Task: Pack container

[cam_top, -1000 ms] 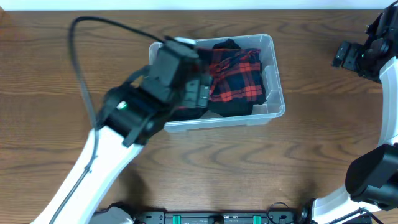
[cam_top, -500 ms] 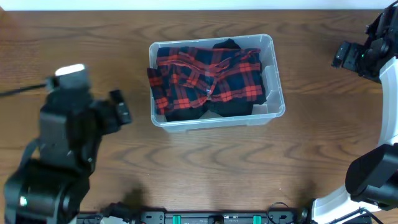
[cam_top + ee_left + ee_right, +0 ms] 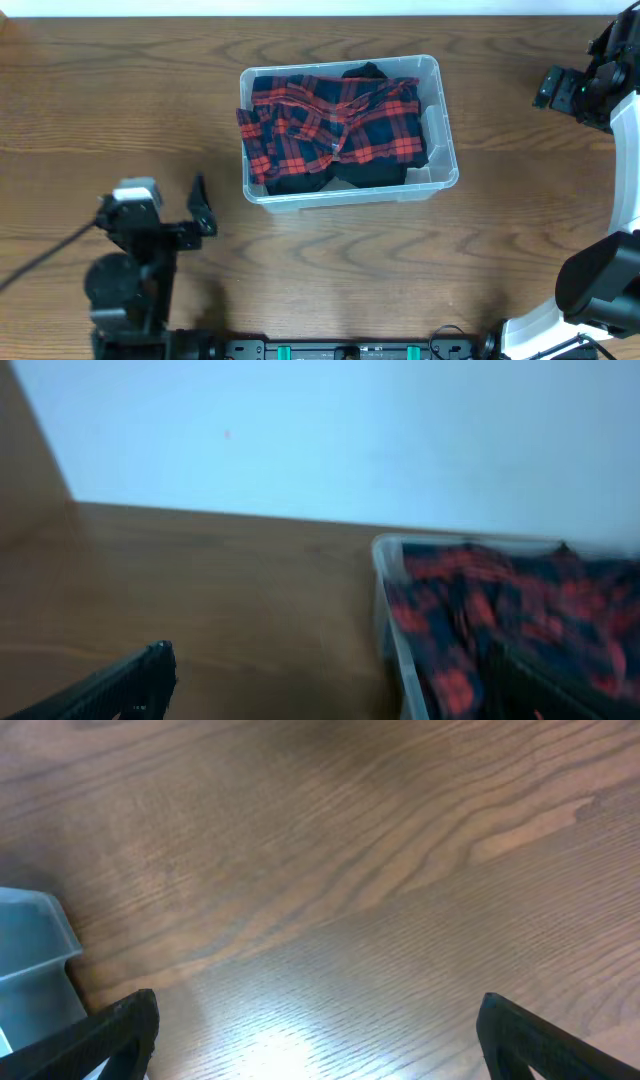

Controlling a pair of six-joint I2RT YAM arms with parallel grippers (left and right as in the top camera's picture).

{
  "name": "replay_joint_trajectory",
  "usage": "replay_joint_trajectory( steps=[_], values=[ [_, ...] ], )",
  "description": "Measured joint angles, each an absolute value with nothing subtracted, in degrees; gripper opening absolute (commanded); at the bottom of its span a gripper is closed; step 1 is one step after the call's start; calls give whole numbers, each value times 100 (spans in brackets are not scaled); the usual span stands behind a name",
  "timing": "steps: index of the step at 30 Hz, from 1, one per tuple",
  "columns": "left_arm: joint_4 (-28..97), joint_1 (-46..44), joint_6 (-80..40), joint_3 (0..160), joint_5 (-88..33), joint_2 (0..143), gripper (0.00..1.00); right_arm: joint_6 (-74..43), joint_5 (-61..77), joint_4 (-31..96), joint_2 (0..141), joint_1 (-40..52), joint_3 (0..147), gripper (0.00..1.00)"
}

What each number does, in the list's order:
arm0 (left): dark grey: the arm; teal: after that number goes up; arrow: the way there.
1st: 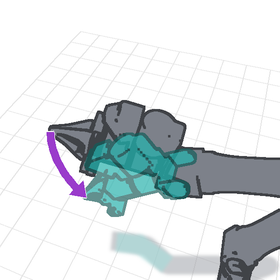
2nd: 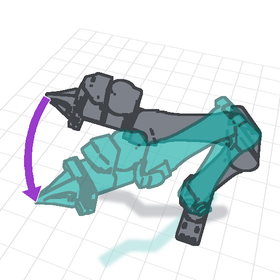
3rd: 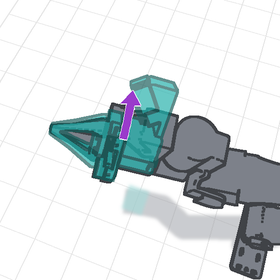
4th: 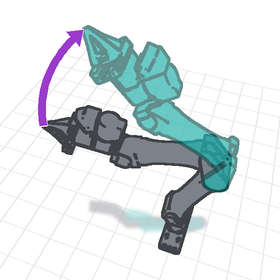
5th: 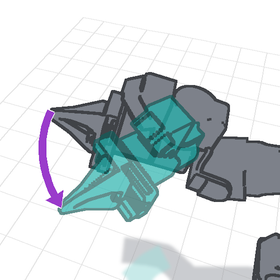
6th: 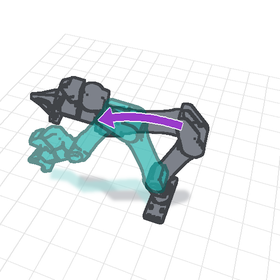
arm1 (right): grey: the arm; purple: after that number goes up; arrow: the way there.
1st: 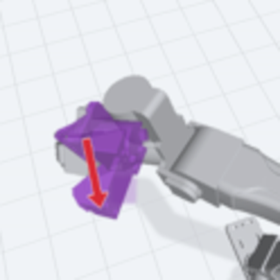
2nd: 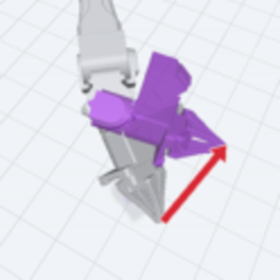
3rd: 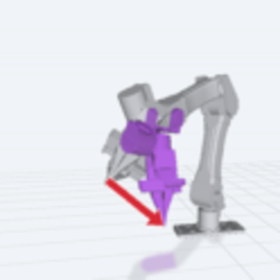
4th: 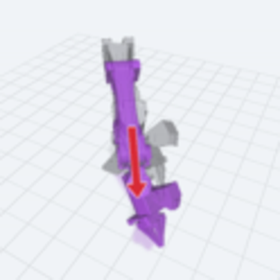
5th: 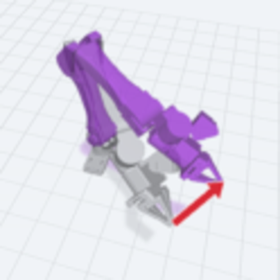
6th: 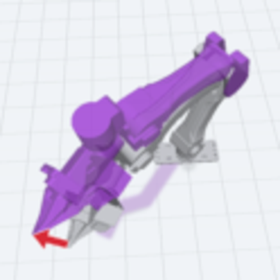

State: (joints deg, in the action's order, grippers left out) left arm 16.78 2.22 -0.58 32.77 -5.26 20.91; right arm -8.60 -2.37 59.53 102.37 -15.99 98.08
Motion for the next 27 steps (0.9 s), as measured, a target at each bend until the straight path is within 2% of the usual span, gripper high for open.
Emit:
replay_joint_trajectory(
  steps=[11,19,27],
  values=[
    [733,222,3,1428,-1046,945,98,-862,-235,5955,10237,-1601,9808,99],
    [-47,222,1,609,-1059,489,98,-860,-235,5955,10239,-1601,9808,99],
    [-187,224,1,257,-1033,176,98,-860,-235,5955,10237,-1601,9808,99]
  ],
)
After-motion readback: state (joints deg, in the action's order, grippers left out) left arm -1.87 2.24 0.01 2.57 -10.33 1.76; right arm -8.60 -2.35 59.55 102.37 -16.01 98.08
